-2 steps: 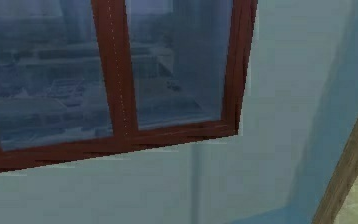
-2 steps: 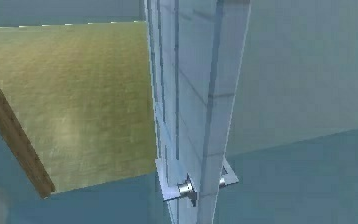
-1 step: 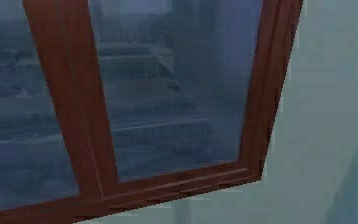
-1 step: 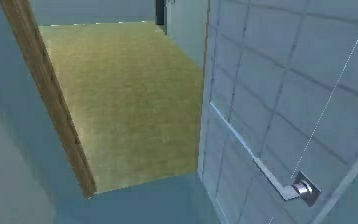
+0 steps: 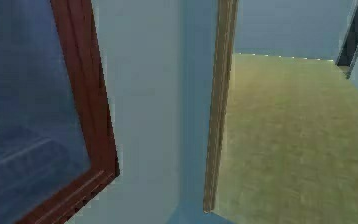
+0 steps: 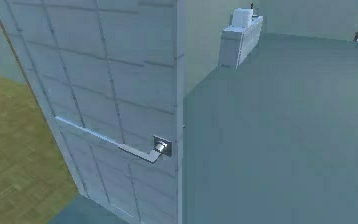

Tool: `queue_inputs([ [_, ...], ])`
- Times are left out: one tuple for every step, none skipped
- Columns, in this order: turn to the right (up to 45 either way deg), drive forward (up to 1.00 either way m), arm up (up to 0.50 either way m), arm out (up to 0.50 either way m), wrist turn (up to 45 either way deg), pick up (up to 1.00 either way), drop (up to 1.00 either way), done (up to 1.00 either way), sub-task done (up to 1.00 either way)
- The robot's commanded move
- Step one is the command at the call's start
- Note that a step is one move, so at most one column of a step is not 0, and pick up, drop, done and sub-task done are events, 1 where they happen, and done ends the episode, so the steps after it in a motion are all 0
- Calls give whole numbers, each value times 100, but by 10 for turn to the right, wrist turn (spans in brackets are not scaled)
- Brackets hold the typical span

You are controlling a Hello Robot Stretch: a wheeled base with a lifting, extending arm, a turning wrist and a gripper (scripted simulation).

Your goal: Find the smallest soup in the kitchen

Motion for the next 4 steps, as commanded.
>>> queue_inputs([
  [240, 0, 0, 0, 0, 0, 0, 0, 0],
  [0, 60, 0, 0, 0, 0, 0, 0, 0],
  [210, 0, 0, 0, 0, 0, 0, 0, 0],
  [0, 85, 0, 0, 0, 0, 0, 0, 0],
])
